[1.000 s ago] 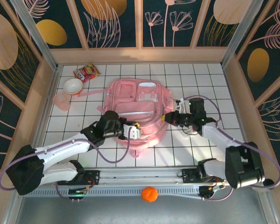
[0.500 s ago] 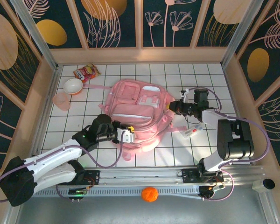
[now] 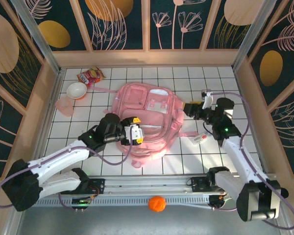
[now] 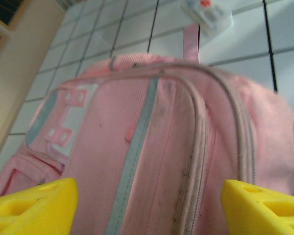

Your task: Pack the student bag

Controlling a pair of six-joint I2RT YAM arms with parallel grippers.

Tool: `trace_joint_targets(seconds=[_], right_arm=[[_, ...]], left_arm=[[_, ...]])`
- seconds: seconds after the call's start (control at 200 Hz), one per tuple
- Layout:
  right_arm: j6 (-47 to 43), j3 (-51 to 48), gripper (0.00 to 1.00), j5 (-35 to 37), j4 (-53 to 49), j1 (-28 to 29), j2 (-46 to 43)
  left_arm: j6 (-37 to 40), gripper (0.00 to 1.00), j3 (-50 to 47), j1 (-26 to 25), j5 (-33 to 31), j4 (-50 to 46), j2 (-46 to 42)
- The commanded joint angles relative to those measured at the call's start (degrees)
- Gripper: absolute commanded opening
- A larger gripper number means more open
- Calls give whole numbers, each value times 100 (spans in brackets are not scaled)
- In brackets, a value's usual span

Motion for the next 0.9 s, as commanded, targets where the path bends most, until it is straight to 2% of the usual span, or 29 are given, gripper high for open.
trace_joint_targets(seconds=[0.0, 0.095, 0.175, 0.26, 0.305, 0.34, 0.46, 0.581, 0.726, 0.896], right_arm=[[-942, -262, 53, 142, 211, 195, -478], [-1208, -383, 58, -78, 511, 203, -689], [-1644, -313, 58, -334, 462, 207, -640], [-2463, -207, 58, -535, 133, 238, -464], [-3095, -123, 58, -495, -223, 323, -337], [-3542, -30, 58, -386, -528, 414, -210], [-4745, 325, 58, -160, -1387, 747, 339], [-5788, 506, 52, -648, -1766, 875, 867], [-6346, 764, 50, -807, -1820, 1055, 1591], [-6818, 1220, 51, -1195, -2117, 1290, 2496]], left_arm=[[572, 76, 183, 24, -243, -378, 414], [700, 72, 310, 19, -200, -356, 751], [762, 59, 375, 22, -214, -307, 945], [759, 34, 382, 20, -222, -203, 1025], [720, 12, 380, 19, -159, -203, 1007], [663, 0, 350, 25, -64, -158, 949], [361, 0, -100, 130, 532, 387, 508], [-90, 0, -684, 340, 1069, 1275, 134], [-301, 0, -958, 485, 1295, 1765, -36], [-311, 0, -996, 621, 1487, 1880, -3]])
